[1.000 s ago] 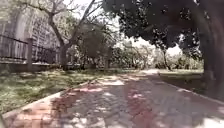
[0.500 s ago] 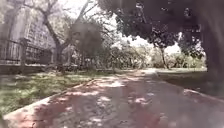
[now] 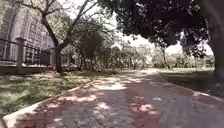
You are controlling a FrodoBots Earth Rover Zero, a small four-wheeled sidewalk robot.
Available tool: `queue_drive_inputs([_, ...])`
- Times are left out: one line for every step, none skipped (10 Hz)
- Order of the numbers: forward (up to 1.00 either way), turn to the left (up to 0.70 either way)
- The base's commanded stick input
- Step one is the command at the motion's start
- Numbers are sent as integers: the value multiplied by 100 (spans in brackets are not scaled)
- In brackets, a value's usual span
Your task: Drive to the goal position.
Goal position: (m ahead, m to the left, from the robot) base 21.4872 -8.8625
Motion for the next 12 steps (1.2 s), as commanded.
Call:
queue_drive_inputs([70,-33])
queue_drive_inputs([70,-17])
queue_drive_inputs([70,0])
queue_drive_inputs([70,0])
queue_drive_inputs([70,0])
queue_drive_inputs([70,0])
queue_drive_inputs([70,0])
queue_drive_inputs([70,0])
queue_drive_inputs([70,0])
queue_drive_inputs([70,0])
queue_drive_inputs([70,0])
queue_drive_inputs([70,0])
